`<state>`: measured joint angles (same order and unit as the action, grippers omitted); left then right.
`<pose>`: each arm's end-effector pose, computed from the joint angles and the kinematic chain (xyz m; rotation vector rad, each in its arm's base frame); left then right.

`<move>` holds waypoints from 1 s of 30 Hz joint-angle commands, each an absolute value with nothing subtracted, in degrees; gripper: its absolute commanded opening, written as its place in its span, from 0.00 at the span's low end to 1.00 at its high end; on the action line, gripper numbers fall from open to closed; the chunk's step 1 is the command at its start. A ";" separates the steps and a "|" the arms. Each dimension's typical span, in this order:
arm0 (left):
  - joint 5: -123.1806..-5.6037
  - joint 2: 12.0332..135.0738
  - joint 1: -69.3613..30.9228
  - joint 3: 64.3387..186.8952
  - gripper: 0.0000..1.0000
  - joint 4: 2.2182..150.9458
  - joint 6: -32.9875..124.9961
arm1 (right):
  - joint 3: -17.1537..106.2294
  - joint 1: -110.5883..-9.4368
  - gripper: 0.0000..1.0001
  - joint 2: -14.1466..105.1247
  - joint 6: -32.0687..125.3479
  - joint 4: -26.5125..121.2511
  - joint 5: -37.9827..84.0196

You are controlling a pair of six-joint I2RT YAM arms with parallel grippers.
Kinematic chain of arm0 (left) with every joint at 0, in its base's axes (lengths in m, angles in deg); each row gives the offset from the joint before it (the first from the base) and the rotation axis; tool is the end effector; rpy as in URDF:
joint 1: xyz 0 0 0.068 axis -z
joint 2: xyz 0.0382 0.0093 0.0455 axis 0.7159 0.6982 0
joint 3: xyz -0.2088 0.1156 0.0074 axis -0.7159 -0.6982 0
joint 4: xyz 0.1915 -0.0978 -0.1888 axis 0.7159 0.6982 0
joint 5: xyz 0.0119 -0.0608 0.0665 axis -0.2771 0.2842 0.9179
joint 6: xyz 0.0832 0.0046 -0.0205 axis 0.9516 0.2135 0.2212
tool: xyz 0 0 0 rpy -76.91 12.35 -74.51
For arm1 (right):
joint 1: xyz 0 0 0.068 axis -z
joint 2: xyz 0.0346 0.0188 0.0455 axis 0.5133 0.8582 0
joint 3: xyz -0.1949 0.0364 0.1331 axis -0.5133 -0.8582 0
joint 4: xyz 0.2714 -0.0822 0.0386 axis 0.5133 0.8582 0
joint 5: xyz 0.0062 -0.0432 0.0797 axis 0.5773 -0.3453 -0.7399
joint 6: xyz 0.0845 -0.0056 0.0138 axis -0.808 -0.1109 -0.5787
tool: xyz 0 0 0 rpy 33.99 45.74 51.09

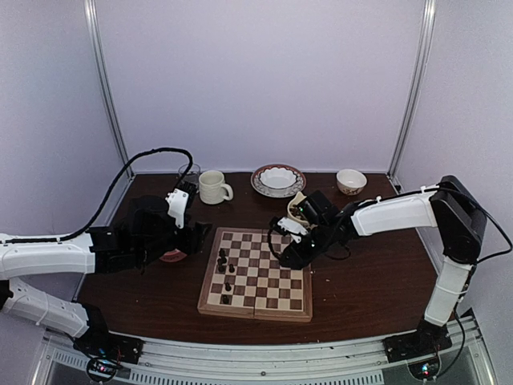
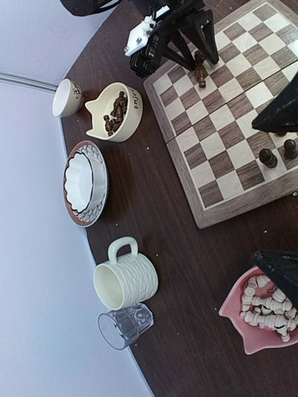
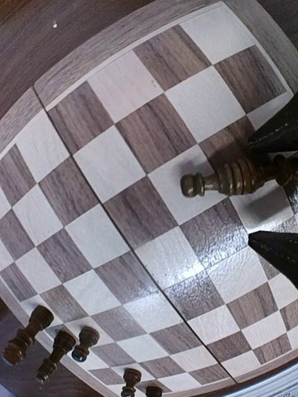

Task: Set up the chess pieces on the board
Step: Pick up the chess pile from the chessboard.

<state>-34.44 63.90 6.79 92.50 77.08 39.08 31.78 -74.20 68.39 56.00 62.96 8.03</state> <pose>0.2205 -0.2416 0.1925 0.3494 1.9699 -0.4238 0.2688 0.2934 0.0813 -1.1712 2.3708 0.7649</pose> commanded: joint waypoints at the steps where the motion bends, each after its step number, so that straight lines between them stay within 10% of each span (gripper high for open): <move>1: -33.84 62.68 7.17 93.96 0.65 75.87 40.09 | 33.00 -74.74 0.46 66.86 56.31 67.34 14.26; 30: -49.58 60.45 7.07 93.50 0.66 71.99 37.85 | 24.09 -79.94 0.04 53.96 53.98 52.22 14.38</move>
<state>-41.34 61.74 6.86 92.50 76.55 38.95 26.44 -78.19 57.77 54.97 59.59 15.41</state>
